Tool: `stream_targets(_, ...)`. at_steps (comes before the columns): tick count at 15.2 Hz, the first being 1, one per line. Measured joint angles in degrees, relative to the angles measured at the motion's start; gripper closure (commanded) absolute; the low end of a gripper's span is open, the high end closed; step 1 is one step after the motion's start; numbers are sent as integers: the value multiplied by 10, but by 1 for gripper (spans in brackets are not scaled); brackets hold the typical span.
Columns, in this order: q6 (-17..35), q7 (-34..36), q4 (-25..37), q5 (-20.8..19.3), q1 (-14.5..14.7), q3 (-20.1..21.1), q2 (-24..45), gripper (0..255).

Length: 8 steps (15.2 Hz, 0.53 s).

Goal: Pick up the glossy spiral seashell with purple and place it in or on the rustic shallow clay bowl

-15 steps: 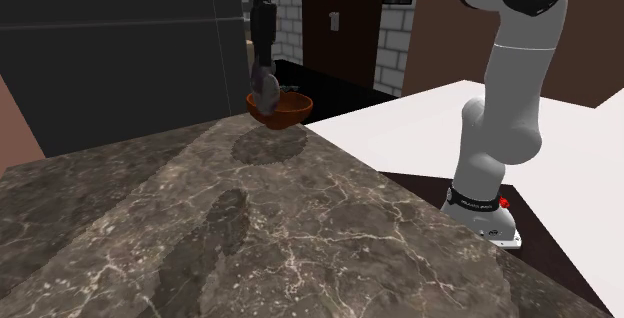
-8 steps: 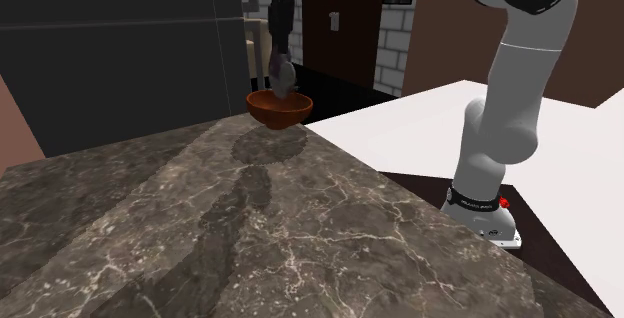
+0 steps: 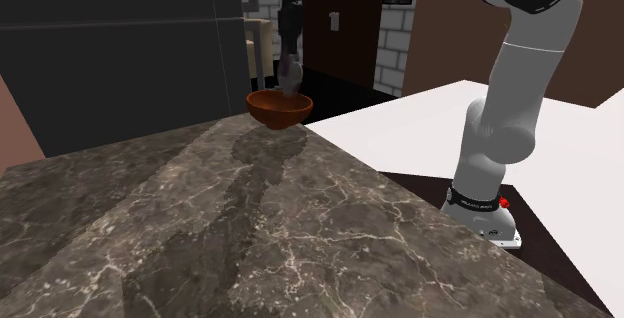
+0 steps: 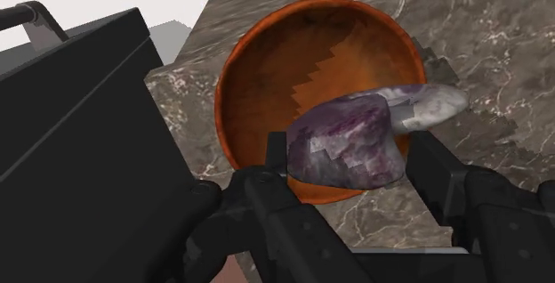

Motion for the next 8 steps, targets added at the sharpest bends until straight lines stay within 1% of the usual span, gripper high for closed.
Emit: stream_targets(8,66,-11,-85,1,0,1,-18,255)
